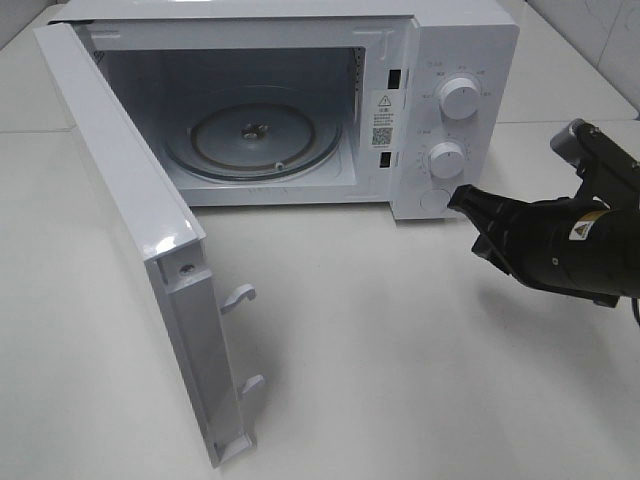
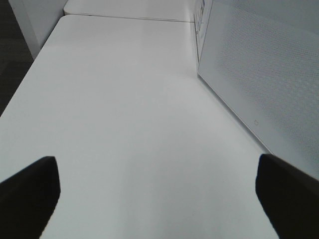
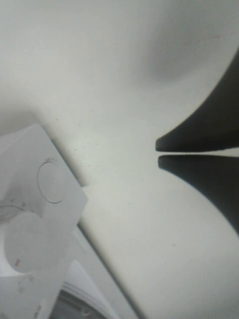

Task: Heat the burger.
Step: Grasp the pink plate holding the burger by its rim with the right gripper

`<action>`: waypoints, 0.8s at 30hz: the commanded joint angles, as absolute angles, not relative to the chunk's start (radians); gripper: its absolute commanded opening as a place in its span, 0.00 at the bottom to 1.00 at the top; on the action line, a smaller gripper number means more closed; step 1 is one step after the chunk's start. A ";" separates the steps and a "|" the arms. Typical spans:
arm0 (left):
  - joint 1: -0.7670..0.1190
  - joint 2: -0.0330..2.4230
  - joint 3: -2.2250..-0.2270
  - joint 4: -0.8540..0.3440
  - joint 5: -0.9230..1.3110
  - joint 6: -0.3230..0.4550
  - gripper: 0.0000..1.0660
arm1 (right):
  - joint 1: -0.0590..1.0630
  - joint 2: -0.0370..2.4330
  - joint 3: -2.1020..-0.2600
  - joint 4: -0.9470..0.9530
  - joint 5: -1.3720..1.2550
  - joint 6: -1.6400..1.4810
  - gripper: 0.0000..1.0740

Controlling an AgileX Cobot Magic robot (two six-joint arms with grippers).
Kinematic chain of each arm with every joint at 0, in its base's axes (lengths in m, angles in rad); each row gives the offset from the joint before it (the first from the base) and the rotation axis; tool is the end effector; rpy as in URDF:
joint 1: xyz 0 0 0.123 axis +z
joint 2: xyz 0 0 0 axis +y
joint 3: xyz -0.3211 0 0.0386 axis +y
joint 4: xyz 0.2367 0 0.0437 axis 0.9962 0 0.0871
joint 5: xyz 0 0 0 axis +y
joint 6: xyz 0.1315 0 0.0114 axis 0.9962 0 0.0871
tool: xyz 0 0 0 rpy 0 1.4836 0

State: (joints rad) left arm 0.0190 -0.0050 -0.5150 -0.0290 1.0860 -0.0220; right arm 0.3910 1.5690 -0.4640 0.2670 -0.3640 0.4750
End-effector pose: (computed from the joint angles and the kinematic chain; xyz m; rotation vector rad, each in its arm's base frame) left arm -0.0204 -0.0038 0.2547 -0.0399 2.0491 -0.0366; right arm 0.2698 0.0978 0.1711 0.4307 2.2396 0.4961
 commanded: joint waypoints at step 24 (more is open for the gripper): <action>0.020 -0.022 -0.515 -0.028 1.071 -0.020 0.96 | 0.277 1.384 -0.676 0.015 0.510 0.006 0.92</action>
